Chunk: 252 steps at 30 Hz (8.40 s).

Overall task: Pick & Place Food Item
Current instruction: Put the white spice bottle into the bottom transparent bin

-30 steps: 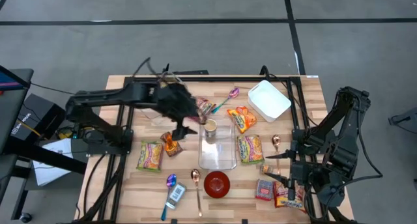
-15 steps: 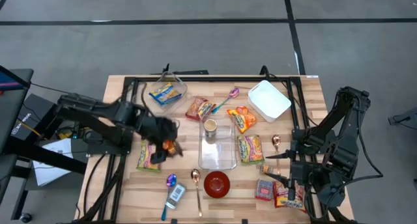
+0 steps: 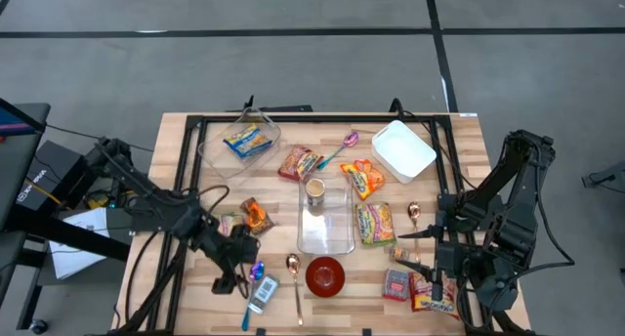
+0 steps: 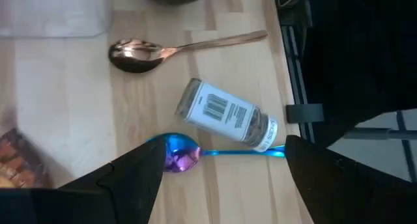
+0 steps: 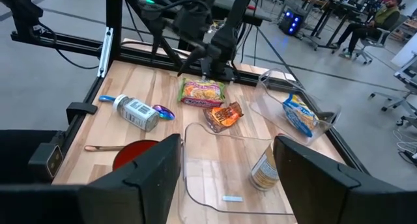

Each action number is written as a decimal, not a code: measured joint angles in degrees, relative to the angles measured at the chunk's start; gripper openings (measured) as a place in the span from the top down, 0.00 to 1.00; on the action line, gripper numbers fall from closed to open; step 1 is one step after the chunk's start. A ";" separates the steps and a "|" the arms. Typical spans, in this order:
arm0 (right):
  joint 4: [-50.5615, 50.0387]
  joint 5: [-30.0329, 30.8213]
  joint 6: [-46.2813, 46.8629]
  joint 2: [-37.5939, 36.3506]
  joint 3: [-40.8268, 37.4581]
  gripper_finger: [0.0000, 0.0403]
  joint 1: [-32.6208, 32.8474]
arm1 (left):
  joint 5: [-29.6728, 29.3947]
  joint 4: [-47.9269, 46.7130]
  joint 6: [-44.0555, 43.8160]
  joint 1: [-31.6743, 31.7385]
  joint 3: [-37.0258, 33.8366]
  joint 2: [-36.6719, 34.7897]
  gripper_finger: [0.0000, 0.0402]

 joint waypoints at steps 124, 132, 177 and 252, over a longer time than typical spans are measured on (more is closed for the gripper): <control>-2.52 -0.67 -36.40 1.89 -3.24 0.41 -5.03 | -22.36 34.10 -9.73 13.24 -0.09 -6.16 0.51; -2.37 17.38 -59.90 10.98 -4.09 0.41 -9.43 | -5.82 50.65 -7.72 22.69 -0.09 -1.72 0.51; 59.22 -3.18 -141.84 17.33 -3.13 0.41 -15.47 | 3.42 75.39 -13.44 27.10 -0.09 6.95 0.51; 119.14 -34.31 -136.85 20.59 -9.44 0.41 -29.61 | 9.48 124.68 19.80 24.38 3.80 16.87 0.51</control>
